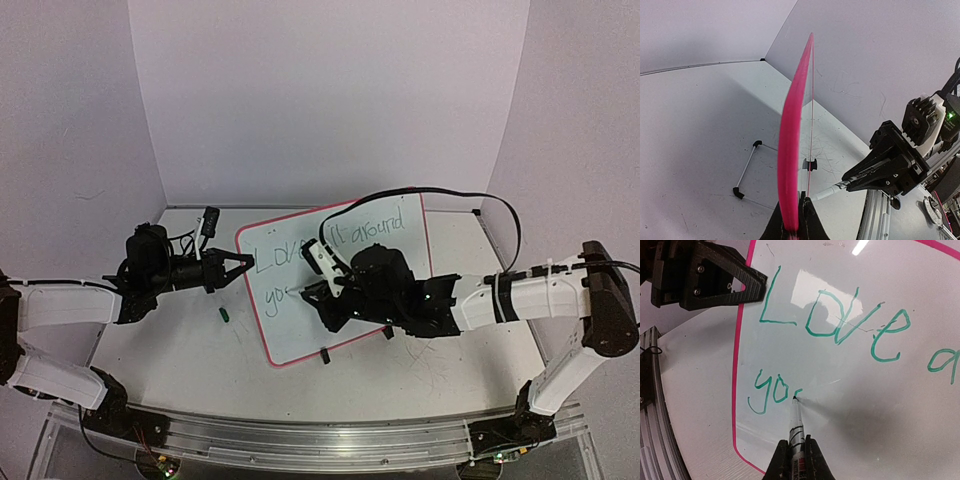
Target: Write a sentence on the whiteboard
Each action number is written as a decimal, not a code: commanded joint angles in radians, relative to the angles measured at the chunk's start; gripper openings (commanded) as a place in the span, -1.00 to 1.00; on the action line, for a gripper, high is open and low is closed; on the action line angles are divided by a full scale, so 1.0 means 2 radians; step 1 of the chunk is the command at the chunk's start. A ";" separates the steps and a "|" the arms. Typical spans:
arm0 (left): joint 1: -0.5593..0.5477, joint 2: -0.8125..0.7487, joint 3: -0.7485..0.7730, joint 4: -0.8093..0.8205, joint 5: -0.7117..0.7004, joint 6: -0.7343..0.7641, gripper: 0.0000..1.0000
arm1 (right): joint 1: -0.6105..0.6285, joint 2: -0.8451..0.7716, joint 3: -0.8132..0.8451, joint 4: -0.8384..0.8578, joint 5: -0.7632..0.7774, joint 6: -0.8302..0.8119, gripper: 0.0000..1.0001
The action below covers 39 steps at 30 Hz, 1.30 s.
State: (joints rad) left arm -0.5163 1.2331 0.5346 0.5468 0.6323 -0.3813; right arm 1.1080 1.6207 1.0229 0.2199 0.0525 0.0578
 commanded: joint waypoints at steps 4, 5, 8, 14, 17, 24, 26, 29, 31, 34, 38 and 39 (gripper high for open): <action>0.002 0.002 0.002 -0.054 -0.027 0.047 -1.00 | 0.002 -0.001 0.002 -0.004 0.011 0.011 -1.00; 0.002 0.002 0.003 -0.054 -0.027 0.047 -1.00 | 0.002 -0.002 0.002 -0.004 0.012 0.011 -1.00; 0.002 0.004 0.003 -0.055 -0.027 0.047 -1.00 | 0.002 -0.002 0.003 -0.005 0.018 0.012 -1.00; 0.002 0.002 0.003 -0.056 -0.028 0.048 -1.00 | 0.002 -0.003 0.002 -0.010 0.017 0.012 -1.00; 0.002 0.002 0.003 -0.056 -0.027 0.048 -1.00 | 0.002 -0.002 0.002 -0.011 0.016 0.012 -1.00; 0.001 -0.001 0.001 -0.056 -0.028 0.048 -1.00 | 0.003 -0.002 0.001 -0.016 0.019 0.010 -1.00; 0.002 -0.001 0.001 -0.057 -0.028 0.048 -1.00 | 0.002 -0.002 0.000 -0.018 0.021 0.010 -1.00; 0.002 -0.001 0.002 -0.057 -0.028 0.048 -1.00 | 0.002 -0.003 0.000 -0.019 0.025 0.009 -1.00; 0.002 -0.001 0.002 -0.057 -0.028 0.048 -1.00 | 0.002 -0.003 0.001 -0.019 0.029 0.007 -1.00; 0.002 -0.001 0.002 -0.057 -0.028 0.048 -1.00 | 0.002 -0.002 0.003 -0.020 0.026 0.005 -1.00; 0.002 -0.001 0.002 -0.058 -0.028 0.049 -1.00 | 0.002 0.000 0.002 -0.021 0.027 0.003 -1.00; 0.002 -0.002 0.002 -0.058 -0.028 0.049 -1.00 | 0.002 0.000 0.002 -0.022 0.028 0.003 -1.00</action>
State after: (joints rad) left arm -0.5163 1.2326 0.5346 0.5443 0.6315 -0.3812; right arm 1.1114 1.6207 1.0229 0.1931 0.0628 0.0711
